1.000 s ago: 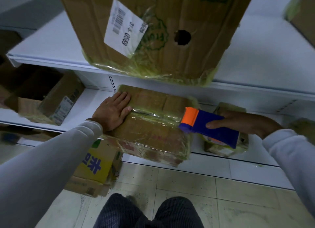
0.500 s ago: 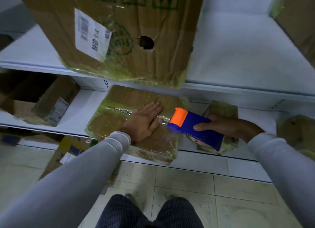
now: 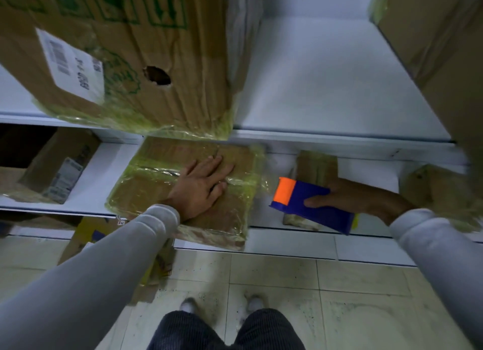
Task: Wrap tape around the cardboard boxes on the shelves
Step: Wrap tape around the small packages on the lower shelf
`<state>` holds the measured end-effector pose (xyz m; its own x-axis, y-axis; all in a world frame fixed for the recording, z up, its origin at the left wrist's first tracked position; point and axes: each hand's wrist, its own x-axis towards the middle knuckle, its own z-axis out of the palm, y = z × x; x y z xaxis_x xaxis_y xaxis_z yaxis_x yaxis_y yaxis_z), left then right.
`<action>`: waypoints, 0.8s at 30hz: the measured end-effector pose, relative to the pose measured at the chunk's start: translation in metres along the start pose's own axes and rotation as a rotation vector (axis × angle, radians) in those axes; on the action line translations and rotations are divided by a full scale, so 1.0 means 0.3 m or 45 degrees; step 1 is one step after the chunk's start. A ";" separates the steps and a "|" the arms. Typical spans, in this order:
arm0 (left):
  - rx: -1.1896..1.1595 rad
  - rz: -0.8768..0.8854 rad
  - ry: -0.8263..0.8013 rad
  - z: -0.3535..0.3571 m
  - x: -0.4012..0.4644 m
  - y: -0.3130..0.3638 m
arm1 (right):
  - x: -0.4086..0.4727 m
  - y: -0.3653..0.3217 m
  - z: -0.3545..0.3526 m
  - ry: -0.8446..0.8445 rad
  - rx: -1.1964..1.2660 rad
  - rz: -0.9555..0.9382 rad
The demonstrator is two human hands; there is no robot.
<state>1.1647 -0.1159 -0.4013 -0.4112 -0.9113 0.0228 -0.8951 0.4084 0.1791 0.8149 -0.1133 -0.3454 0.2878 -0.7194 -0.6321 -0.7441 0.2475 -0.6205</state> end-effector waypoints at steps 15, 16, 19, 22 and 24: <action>-0.034 -0.236 -0.069 0.027 0.043 0.192 | -0.023 -0.056 0.092 0.039 -0.020 0.064; -0.031 -0.205 -0.075 0.019 0.026 0.173 | -0.033 -0.067 0.114 0.045 -0.015 0.054; -0.060 -0.158 -0.111 0.000 -0.034 0.095 | -0.049 -0.116 0.208 0.044 0.031 0.072; -0.041 -0.122 -0.139 -0.022 -0.099 0.010 | -0.044 -0.165 0.324 0.045 0.093 0.133; -0.057 -0.098 -0.150 -0.030 -0.138 -0.036 | -0.042 -0.200 0.401 0.055 0.113 0.169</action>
<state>1.1928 -0.0830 -0.3951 -0.3617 -0.9260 -0.1080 -0.9171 0.3326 0.2199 0.9284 -0.0410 -0.3562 0.1624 -0.7034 -0.6920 -0.7172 0.3975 -0.5724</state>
